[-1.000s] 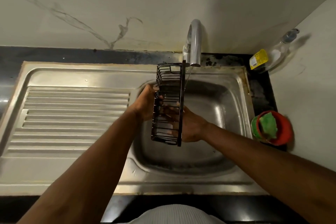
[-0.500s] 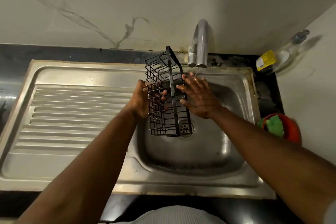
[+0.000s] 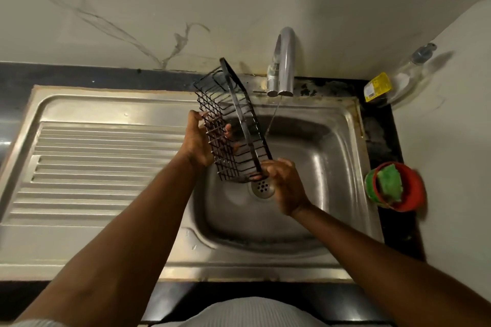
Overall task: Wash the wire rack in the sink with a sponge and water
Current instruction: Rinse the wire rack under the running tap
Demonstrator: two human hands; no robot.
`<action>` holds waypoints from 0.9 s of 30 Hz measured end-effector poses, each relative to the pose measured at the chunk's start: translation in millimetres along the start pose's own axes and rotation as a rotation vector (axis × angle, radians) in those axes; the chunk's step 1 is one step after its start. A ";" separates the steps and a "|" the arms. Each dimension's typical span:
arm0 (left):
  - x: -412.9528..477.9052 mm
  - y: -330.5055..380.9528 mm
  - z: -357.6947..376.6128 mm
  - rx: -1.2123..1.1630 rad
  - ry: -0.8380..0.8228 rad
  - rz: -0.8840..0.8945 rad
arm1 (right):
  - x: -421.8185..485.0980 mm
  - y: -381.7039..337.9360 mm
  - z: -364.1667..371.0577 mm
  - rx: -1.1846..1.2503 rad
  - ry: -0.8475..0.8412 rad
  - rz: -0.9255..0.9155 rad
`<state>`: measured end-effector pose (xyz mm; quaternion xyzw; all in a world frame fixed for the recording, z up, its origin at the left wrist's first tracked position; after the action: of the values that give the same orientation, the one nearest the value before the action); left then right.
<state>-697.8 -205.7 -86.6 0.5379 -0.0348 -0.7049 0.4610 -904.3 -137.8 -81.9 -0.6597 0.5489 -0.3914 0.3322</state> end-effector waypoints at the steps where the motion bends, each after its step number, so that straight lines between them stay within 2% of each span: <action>1: -0.1 1.1 2.2 -0.020 0.010 0.006 | 6.2 -11.2 -7.0 0.086 0.078 0.006; 5: -7.2 -1.6 13.5 -0.076 -0.019 0.021 | 21.5 -46.0 -25.9 0.221 0.324 0.015; 8: -9.4 -6.7 14.8 -0.117 -0.056 -0.004 | 35.0 -61.6 -35.4 0.281 0.439 0.065; 11: -9.4 -10.9 11.4 -0.083 -0.082 -0.070 | 50.0 -63.8 -48.5 0.367 0.569 0.207; 13: -13.1 -8.4 7.2 -0.011 -0.094 -0.105 | 61.4 -57.2 -59.0 0.473 0.663 0.369; 15: -14.6 2.5 -2.4 0.081 -0.041 -0.120 | 73.8 -44.7 -69.3 0.596 0.732 0.519; 17: -8.7 20.2 -16.3 0.084 0.089 -0.083 | 85.7 -27.4 -79.4 0.735 0.716 0.594; 20: 2.1 54.1 -25.3 0.044 0.242 0.136 | 93.1 -11.0 -93.8 0.764 0.603 0.599; 25: 3.6 93.1 11.4 0.322 0.282 0.427 | 89.6 -0.4 -114.6 0.809 0.592 0.624; 27: 4.2 97.7 28.9 0.431 0.257 0.493 | 88.4 -0.7 -118.3 0.806 0.543 0.655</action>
<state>-660.8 -277.4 -24.2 0.6826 -0.2536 -0.4753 0.4938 -1000.1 -225.6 -11.9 -0.1532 0.5976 -0.6012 0.5078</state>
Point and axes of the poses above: each hand's wrist, its own x-axis towards the middle knuckle, its own z-axis out of the palm, y = z × x, the point moved 6 cm from there along x, towards the middle knuckle, and after that the axes turned 11 degrees about y, right-handed, at the moved point
